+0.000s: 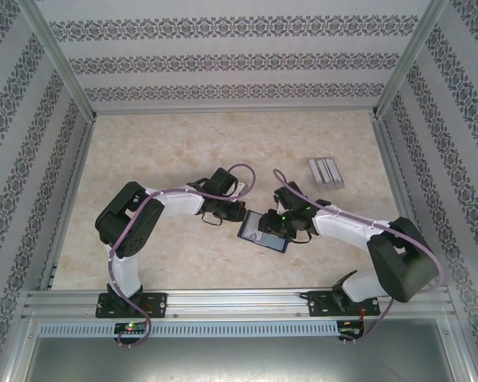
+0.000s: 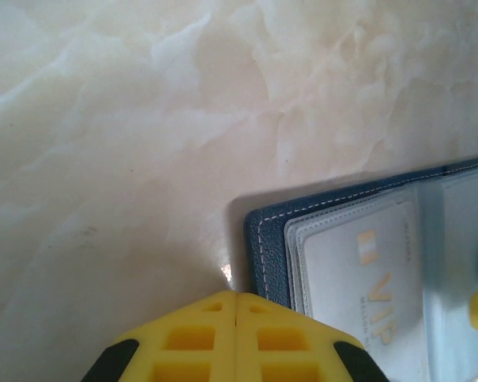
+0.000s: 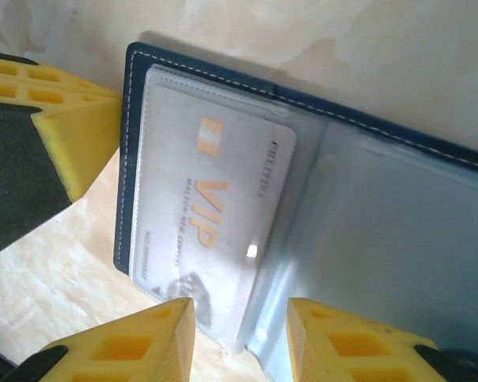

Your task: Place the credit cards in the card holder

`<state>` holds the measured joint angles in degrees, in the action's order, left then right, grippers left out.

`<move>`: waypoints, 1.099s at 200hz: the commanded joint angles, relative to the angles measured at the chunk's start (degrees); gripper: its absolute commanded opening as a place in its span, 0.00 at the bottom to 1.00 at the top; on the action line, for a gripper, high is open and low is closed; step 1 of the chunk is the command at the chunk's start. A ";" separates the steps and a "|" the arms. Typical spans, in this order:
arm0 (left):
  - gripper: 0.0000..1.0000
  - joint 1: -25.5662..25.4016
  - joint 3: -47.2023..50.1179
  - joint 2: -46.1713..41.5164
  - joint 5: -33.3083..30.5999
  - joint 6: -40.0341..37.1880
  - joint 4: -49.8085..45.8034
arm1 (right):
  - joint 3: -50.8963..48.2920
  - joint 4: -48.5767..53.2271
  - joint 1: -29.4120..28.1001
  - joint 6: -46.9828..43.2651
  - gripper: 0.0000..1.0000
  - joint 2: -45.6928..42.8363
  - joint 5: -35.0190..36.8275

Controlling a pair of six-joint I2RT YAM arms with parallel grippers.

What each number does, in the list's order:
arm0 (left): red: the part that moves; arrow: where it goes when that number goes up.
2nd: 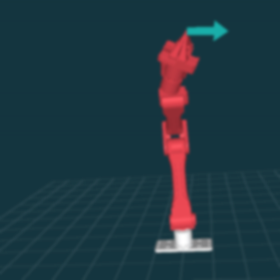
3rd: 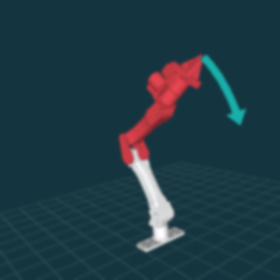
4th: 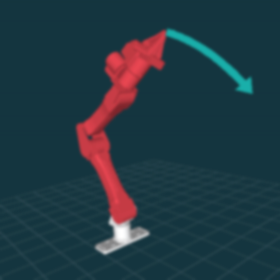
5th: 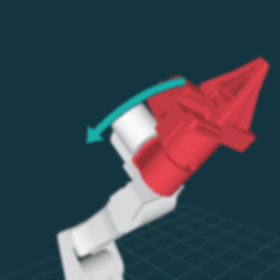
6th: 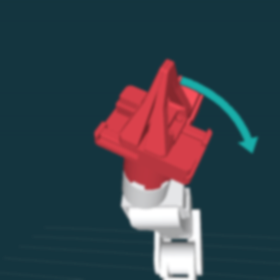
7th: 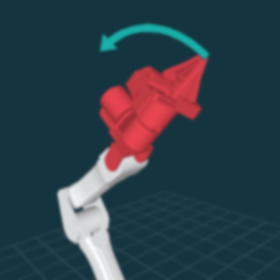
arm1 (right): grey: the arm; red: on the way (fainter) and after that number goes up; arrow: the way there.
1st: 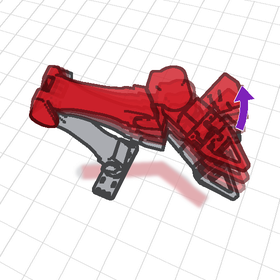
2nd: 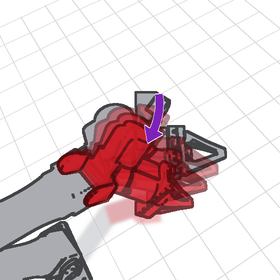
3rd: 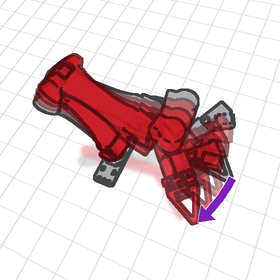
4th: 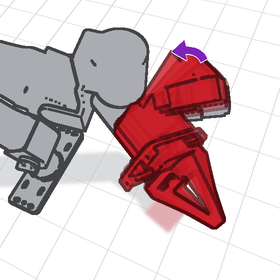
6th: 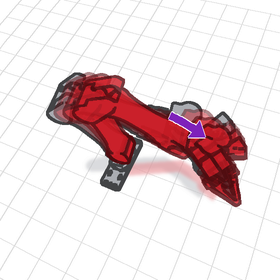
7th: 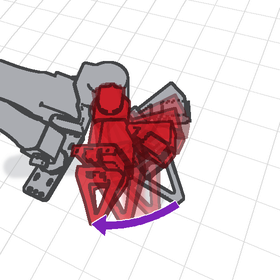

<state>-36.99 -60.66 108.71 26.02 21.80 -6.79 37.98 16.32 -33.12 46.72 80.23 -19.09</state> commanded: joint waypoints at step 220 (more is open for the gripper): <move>0.06 0.59 1.48 0.97 -1.64 1.24 0.11 | -0.44 -14.27 -3.74 4.89 0.41 4.19 1.69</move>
<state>-36.73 -60.62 108.71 26.04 22.57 -6.66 36.18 8.29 -36.16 50.81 83.48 -16.14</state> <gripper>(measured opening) 0.068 0.416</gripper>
